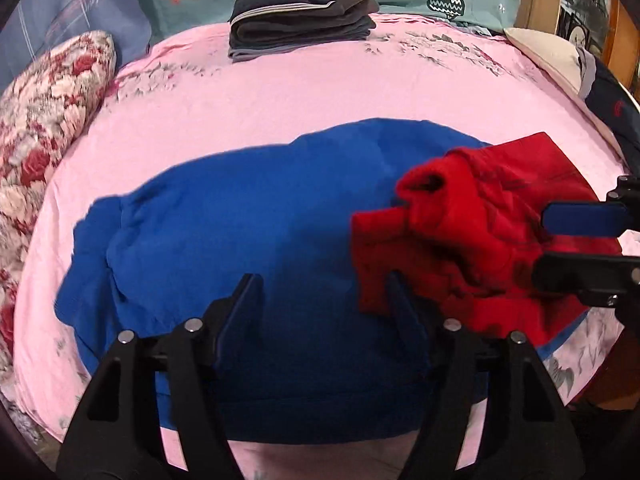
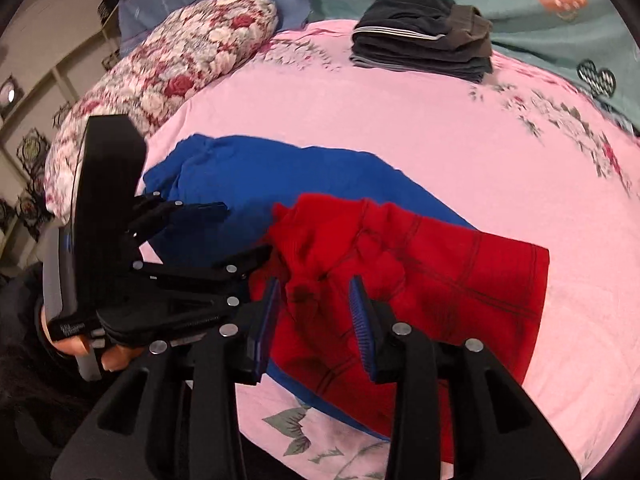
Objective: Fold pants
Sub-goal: 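Fold the red leg with the right tool over onto the blue body, then lay the red fabric flat on the blue body and open the right tool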
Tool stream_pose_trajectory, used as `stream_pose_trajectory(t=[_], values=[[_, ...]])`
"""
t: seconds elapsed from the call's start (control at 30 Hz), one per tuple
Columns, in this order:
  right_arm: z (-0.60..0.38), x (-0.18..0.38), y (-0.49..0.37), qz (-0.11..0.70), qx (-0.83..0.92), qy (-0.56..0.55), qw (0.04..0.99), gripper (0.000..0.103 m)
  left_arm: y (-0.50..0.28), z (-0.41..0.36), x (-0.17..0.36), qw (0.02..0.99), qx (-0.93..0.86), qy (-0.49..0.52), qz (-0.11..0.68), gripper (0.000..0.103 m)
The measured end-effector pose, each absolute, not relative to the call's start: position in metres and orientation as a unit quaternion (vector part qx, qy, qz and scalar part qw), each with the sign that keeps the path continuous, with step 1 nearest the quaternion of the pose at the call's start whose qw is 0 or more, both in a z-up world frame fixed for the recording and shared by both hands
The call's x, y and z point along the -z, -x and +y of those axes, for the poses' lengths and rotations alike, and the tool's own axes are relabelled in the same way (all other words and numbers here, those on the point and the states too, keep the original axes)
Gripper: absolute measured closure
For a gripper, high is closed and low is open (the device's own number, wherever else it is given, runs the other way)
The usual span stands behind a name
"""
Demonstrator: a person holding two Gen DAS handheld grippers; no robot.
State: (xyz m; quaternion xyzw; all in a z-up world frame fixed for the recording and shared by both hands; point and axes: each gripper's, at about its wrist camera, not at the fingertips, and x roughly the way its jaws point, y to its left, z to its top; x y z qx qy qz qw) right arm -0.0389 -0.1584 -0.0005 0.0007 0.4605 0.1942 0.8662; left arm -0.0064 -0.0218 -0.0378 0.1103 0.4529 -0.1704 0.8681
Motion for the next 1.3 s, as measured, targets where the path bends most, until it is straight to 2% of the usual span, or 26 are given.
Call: stream_pose_trajectory(t=[0.2, 0.27, 0.33, 0.47, 0.6, 0.67, 0.77, 0.83, 0.97, 1.13, 1.23, 1.3], values=[[-0.134, 0.016, 0.020, 0.472, -0.194, 0.040, 0.859, 0.068, 0.012, -0.019, 0.035, 0.873, 0.166, -0.109, 0.445, 0.032], [-0.131, 0.026, 0.012, 0.491, -0.188, 0.044, 0.849, 0.089, 0.014, -0.018, 0.034, 0.874, 0.167, -0.107, 0.444, 0.032], [-0.137, 0.032, 0.004, 0.509, -0.194, 0.005, 0.839, 0.091, 0.014, -0.016, 0.034, 0.874, 0.169, -0.103, 0.444, 0.032], [-0.160, -0.001, 0.008, 0.470, -0.221, -0.054, 0.853, 0.091, 0.016, -0.008, 0.030, 0.878, 0.169, -0.096, 0.437, 0.032], [-0.150, -0.030, 0.021, 0.447, -0.263, -0.047, 0.854, 0.091, 0.019, 0.003, 0.024, 0.884, 0.163, -0.087, 0.430, 0.032], [-0.135, -0.017, 0.020, 0.468, -0.259, -0.021, 0.845, 0.091, 0.020, 0.011, 0.020, 0.887, 0.157, -0.081, 0.427, 0.032], [-0.125, 0.021, 0.013, 0.517, -0.251, -0.016, 0.818, 0.082, 0.021, 0.024, 0.014, 0.893, 0.145, -0.069, 0.421, 0.032], [-0.131, 0.027, 0.018, 0.510, -0.258, -0.025, 0.820, 0.066, 0.020, 0.031, 0.007, 0.896, 0.141, -0.065, 0.416, 0.032], [-0.151, -0.004, 0.039, 0.471, -0.253, -0.027, 0.844, 0.066, 0.020, 0.027, -0.015, 0.905, 0.154, -0.057, 0.393, 0.033], [-0.220, -0.039, 0.053, 0.415, -0.167, -0.073, 0.891, 0.066, 0.028, -0.021, -0.036, 0.905, 0.207, -0.073, 0.364, 0.033], [-0.254, -0.030, 0.042, 0.418, -0.101, -0.123, 0.894, 0.066, 0.029, -0.058, -0.022, 0.898, 0.213, -0.112, 0.367, 0.033], [-0.261, -0.008, 0.032, 0.433, -0.074, -0.119, 0.890, 0.066, 0.021, -0.071, 0.000, 0.888, 0.202, -0.132, 0.391, 0.033]])
